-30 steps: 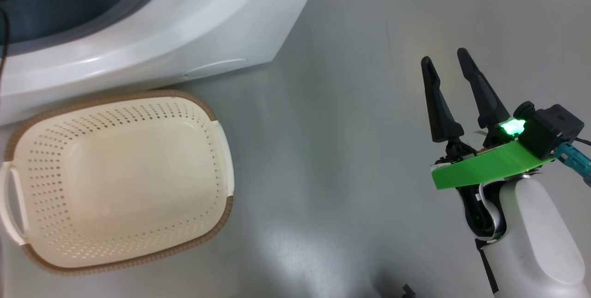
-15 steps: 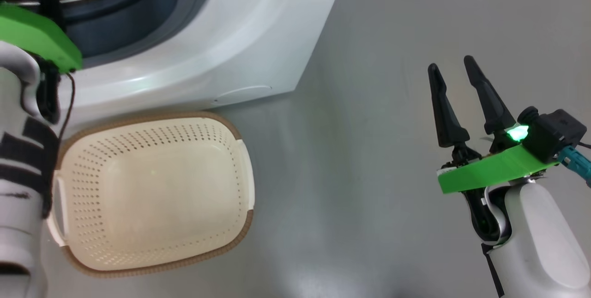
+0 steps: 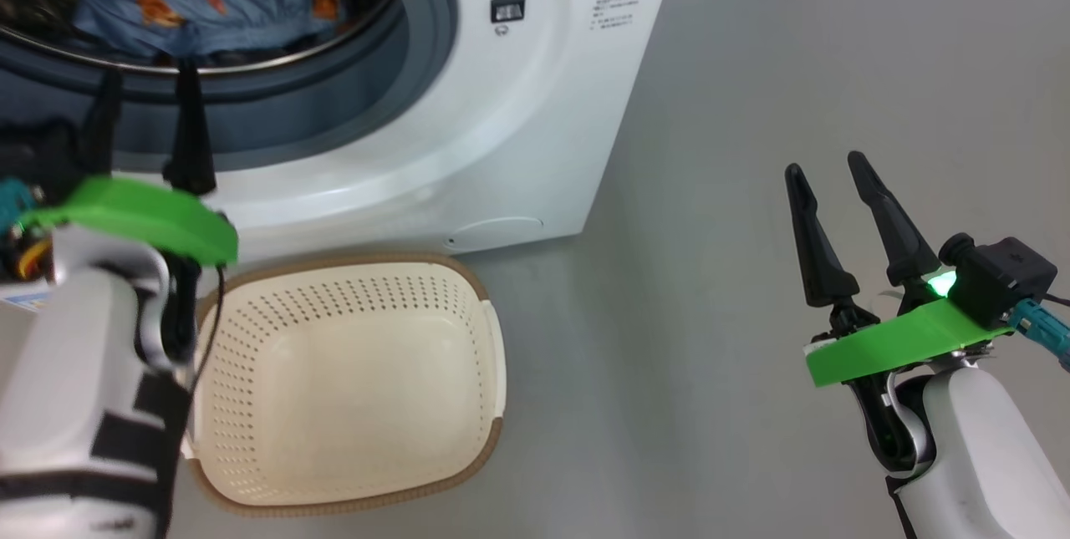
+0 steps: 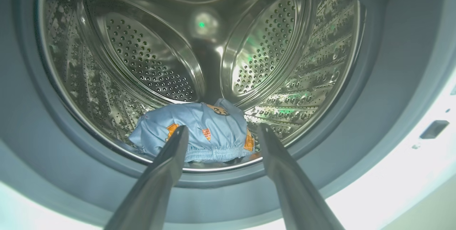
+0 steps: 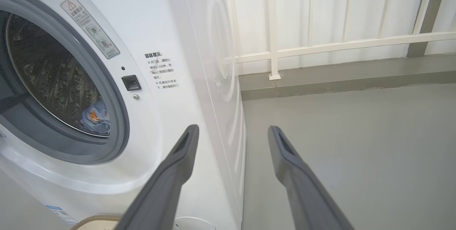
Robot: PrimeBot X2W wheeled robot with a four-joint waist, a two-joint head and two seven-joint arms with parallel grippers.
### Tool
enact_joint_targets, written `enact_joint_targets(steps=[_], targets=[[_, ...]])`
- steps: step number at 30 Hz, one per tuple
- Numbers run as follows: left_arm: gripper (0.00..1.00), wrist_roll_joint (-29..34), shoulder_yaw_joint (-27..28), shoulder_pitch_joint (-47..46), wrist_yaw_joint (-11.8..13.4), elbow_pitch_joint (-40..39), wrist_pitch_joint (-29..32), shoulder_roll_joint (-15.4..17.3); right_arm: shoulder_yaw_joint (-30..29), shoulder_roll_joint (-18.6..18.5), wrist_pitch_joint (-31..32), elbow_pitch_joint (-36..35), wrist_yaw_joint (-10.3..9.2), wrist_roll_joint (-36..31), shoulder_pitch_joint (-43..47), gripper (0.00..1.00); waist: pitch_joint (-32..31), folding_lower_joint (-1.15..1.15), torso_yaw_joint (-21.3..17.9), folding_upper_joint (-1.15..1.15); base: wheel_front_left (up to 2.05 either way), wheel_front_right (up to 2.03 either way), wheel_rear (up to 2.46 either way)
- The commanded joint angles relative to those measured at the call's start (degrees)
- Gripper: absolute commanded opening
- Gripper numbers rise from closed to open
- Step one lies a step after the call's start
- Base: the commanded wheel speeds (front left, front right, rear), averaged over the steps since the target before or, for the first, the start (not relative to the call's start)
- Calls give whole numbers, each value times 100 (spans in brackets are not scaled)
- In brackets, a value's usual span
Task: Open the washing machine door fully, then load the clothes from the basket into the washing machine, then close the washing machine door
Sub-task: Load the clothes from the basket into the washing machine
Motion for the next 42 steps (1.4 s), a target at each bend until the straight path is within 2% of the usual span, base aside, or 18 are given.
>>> enact_joint_targets(steps=[1, 9, 19, 29, 42], targets=[[100, 60, 207, 244, 38, -322, -35, 192, 95, -37, -27, -107, 9, -52, 118, 100, -279, 0, 199, 0, 0, 0, 0], [100, 265, 442, 1490, 129, -1440, -35, 58, 128, -60, -27, -26, 9, -45, 265, 100, -740, 0, 360, 0, 0, 0, 0], [100, 410, 584, 2615, 218, -2032, -36, -105, 206, -131, -27, 56, 9, -16, 431, 100, -1177, 0, 495, 0, 0, 0, 0], [100, 543, 692, 3251, 242, -2494, -36, -238, 242, -207, -27, 95, 9, -12, 636, 100, -1390, 0, 627, 0, 0, 0, 0], [100, 645, 718, 3590, 192, -2601, -36, -365, 351, -315, -27, 171, 9, 38, 756, 100, -1567, 0, 609, 0, 0, 0, 0]])
